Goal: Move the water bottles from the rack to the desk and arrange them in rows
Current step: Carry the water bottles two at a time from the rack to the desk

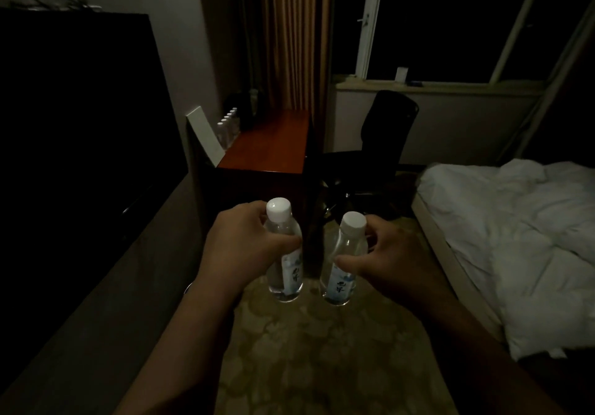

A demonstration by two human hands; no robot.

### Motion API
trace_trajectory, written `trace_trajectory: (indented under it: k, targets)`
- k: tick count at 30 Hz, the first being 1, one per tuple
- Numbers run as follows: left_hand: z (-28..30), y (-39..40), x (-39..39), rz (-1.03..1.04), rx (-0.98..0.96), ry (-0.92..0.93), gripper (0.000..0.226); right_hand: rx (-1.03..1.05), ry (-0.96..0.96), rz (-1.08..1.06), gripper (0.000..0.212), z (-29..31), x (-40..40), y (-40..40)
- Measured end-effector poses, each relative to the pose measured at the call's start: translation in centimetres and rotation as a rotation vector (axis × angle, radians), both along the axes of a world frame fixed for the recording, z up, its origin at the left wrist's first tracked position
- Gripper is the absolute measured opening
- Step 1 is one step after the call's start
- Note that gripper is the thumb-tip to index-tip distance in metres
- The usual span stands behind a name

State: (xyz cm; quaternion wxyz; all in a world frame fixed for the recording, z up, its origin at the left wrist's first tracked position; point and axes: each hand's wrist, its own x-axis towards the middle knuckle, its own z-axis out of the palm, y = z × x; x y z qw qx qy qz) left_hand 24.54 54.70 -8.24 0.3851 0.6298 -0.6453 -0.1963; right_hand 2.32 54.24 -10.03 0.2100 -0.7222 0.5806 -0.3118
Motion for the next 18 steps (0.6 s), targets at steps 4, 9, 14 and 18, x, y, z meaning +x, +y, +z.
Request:
trace_trajectory:
  k: [4,9,14,18]
  targets:
    - [0.0,-7.7,-0.3,0.013,-0.013,-0.041,0.032,0.01,-0.041,-0.019,0.045,0.1,-0.3,-7.8]
    - [-1.4,-17.9,-1.7,0.008,0.023,-0.085,0.033,0.04,-0.074,-0.014,0.045,-1.1,-2.3,-18.5]
    - [-1.9,-29.4,-5.2,0.051,0.051,-0.089,0.034,0.064,-0.05,0.072,0.047,-1.3,-5.0,-30.8]
    - [-1.0,-38.8,-8.4,0.106,0.071,-0.099,0.027,0.115,-0.054,0.141,0.047,0.0,-7.2,-40.5]
